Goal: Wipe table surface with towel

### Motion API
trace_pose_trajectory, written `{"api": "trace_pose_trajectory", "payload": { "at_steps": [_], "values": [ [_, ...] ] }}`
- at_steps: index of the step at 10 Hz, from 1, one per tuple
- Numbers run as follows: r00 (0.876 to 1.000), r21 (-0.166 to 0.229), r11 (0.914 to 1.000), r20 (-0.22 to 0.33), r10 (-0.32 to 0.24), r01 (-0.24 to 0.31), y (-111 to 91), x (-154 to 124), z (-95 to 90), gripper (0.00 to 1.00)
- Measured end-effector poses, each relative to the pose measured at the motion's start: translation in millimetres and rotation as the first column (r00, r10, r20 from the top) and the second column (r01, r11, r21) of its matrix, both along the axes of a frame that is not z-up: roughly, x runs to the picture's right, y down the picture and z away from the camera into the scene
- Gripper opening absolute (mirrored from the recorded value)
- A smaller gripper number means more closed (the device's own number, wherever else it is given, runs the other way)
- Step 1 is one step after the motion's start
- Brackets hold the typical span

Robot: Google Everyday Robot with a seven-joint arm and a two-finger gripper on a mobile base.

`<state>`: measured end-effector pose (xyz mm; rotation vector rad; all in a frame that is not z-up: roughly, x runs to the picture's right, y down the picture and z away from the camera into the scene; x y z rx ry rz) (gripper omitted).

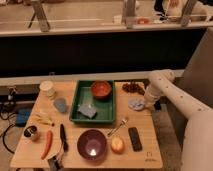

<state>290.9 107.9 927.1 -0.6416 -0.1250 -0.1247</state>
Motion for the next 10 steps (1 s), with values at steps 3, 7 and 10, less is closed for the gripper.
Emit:
{"api": "trace_pose_trajectory", "payload": {
  "at_steps": [3, 7, 10],
  "values": [
    [0.999, -0.019, 0.9998, 0.044, -0.007, 0.008, 15, 5, -20.6, 0.09],
    [0.989, -0.025, 0.9943, 0.108, -0.100, 0.104, 42, -8, -52.5, 0.09],
    [0.978, -0.019, 0.9837, 0.115, -0.176, 0.179, 60, -21, -63.9, 0.09]
  ]
}}
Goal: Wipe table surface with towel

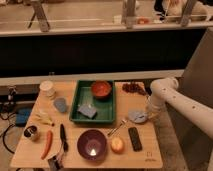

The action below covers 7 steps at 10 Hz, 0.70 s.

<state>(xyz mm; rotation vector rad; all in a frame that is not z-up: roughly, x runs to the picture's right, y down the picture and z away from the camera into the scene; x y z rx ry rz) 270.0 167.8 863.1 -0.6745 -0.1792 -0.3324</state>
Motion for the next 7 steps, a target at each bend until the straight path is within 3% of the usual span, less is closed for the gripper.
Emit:
{"api": "trace_pose_trajectory", "payload": {
  "at_steps": [3, 6, 7],
  "values": [
    [0.998, 0.034, 0.9978, 0.018, -0.057, 0.056, -2, -33, 9.5, 0.09],
    [0.995, 0.061, 0.9950, 0.053, -0.082, 0.079, -23, -61, 34.6, 0.09],
    [0.994, 0.072, 0.9945, 0.071, -0.081, 0.076, -39, -72, 51.5, 0.09]
  ]
}}
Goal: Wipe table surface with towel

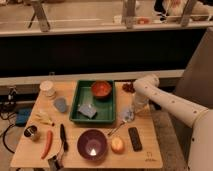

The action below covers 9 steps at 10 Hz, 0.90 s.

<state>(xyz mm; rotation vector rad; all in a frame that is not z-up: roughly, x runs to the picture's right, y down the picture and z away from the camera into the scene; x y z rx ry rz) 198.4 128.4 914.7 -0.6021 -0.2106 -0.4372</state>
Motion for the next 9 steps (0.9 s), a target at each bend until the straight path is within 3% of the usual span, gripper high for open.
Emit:
{"api": "trace_pose_trajectory", "payload": {
  "at_steps": [4, 7, 9],
  "values": [
    [0.999, -0.009, 0.9994, -0.019, 0.034, -0.034, -17, 2, 37.0, 0.09],
    [0.999, -0.009, 0.9995, -0.027, 0.031, -0.031, -17, 6, 33.3, 0.09],
    [0.996, -0.004, 0.9982, -0.068, 0.060, -0.061, -17, 24, 29.8, 0.09]
  ]
}}
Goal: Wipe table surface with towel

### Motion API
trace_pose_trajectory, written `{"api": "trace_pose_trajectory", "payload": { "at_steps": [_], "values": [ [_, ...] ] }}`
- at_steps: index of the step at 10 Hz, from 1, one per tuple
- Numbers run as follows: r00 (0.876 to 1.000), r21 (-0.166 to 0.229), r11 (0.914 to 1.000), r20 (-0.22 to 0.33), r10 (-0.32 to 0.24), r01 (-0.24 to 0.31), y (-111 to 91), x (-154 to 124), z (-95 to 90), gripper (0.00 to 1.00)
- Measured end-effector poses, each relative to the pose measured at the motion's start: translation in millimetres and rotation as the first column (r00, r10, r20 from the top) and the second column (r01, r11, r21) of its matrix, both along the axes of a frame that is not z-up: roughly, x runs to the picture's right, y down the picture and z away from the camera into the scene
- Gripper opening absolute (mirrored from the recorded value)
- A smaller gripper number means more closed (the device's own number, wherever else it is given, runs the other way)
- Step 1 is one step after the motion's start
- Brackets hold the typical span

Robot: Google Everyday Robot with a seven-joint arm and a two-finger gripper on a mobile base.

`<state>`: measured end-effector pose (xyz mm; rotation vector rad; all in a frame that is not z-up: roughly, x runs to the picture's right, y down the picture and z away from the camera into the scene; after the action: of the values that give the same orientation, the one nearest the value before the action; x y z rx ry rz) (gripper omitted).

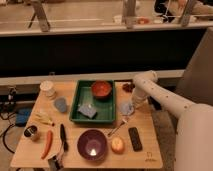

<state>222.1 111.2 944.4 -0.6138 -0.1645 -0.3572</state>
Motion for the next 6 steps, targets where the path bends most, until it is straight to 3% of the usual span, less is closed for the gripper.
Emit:
{"api": "trace_pose_trajectory", "payload": {
  "at_steps": [3, 6],
  "values": [
    [0.996, 0.006, 0.9986, -0.067, 0.053, -0.053, 0, 63, -13.5, 0.09],
    [0.996, -0.011, 0.9987, -0.077, 0.048, -0.049, 18, 99, -37.6, 0.09]
  ]
}}
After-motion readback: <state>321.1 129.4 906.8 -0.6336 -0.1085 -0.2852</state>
